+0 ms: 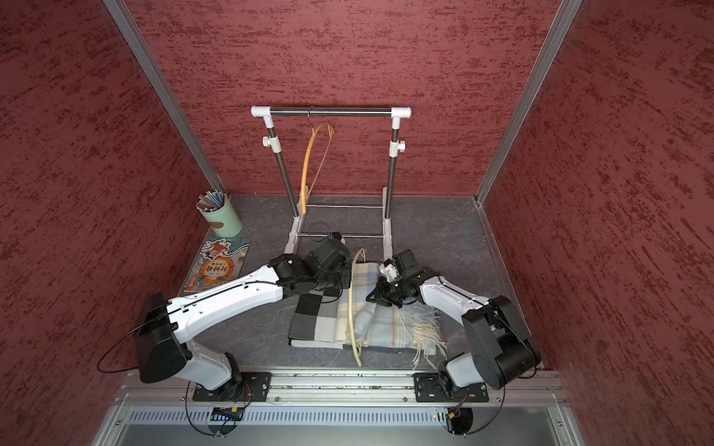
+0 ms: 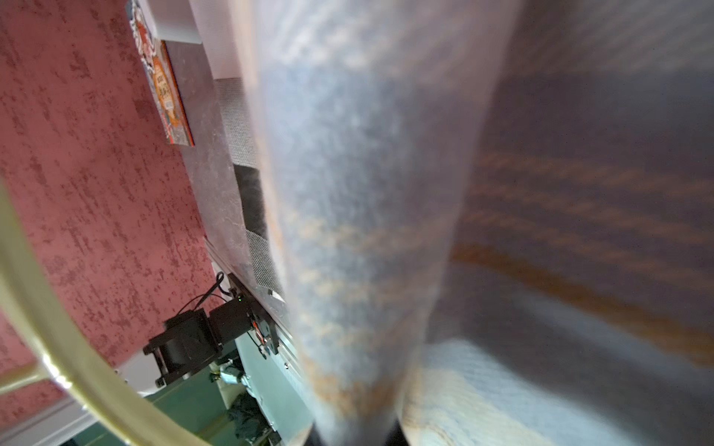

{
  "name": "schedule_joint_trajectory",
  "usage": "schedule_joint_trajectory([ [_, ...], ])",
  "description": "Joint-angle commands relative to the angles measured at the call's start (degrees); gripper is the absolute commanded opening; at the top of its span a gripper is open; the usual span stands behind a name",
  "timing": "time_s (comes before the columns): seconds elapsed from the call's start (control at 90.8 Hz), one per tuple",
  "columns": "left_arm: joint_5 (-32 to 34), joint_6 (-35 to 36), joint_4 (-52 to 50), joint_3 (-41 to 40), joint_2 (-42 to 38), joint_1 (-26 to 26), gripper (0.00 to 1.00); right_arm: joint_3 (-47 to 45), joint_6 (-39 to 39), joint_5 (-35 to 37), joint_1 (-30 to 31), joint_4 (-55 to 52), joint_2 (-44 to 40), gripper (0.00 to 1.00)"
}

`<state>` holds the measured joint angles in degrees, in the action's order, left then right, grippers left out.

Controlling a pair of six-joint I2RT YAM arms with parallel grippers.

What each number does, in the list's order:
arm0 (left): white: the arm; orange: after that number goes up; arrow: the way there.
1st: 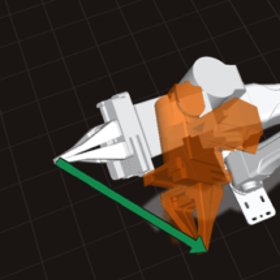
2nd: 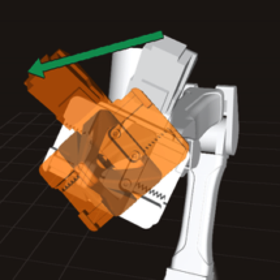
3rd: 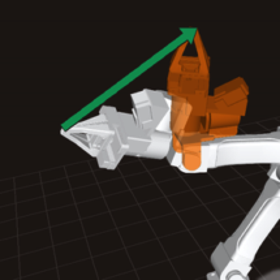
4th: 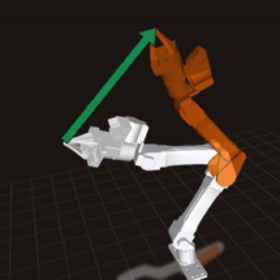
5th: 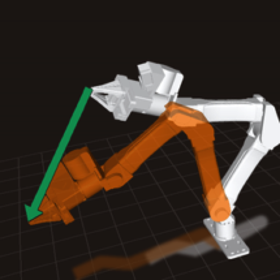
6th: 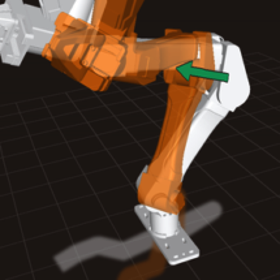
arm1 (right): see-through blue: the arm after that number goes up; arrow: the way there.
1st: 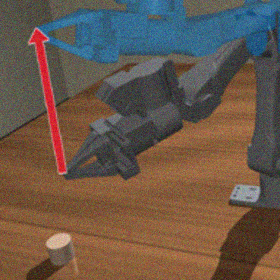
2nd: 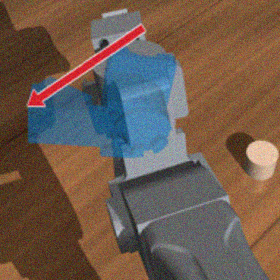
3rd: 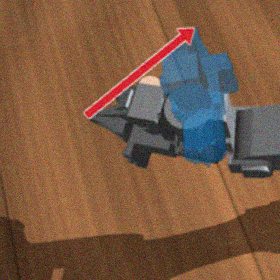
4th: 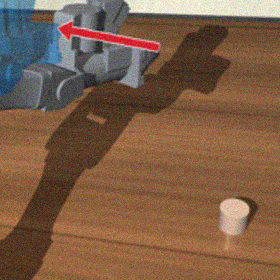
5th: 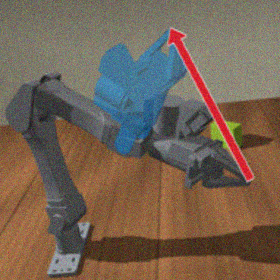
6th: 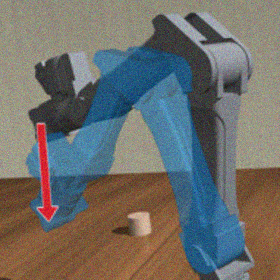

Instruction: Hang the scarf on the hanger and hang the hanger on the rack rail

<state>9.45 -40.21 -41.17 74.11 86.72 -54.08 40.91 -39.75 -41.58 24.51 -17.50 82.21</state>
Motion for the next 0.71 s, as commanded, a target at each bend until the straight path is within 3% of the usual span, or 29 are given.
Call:
schedule_joint_trajectory([
  [0.0, -2.5, 1.3, -7.7, 2.2, -4.1, 2.4, 0.00, 2.9, -3.0, -4.2, 0.3, 2.3, -4.5, 0.00],
  [0.077, -6.2, 2.8, -11.5, 3.4, -8.0, 6.6, 0.00, 4.7, -5.3, -6.2, 0.2, 1.3, -8.7, 0.00],
  [0.176, -9.1, 5.5, -17.7, 6.6, -11.6, 10.2, 0.00, 7.8, -2.9, -3.9, -0.7, -7.7, -12.2, 0.00],
  [0.364, -13.6, 6.1, -20.4, 8.8, -14.8, 11.0, 0.00, 2.8, 2.4, -1.3, -3.7, -13.1, -13.1, 0.00],
  [0.54, -9.7, 7.3, -23.4, 12.7, -12.5, 9.9, 0.00, -1.4, 7.0, 6.8, -6.6, -16.5, -13.4, 0.00],
  [0.694, -9.3, 9.4, -26.2, 18.2, -10.7, 11.2, 0.00, -0.9, 7.2, 3.3, -8.9, -16.7, -15.2, 0.00],
])
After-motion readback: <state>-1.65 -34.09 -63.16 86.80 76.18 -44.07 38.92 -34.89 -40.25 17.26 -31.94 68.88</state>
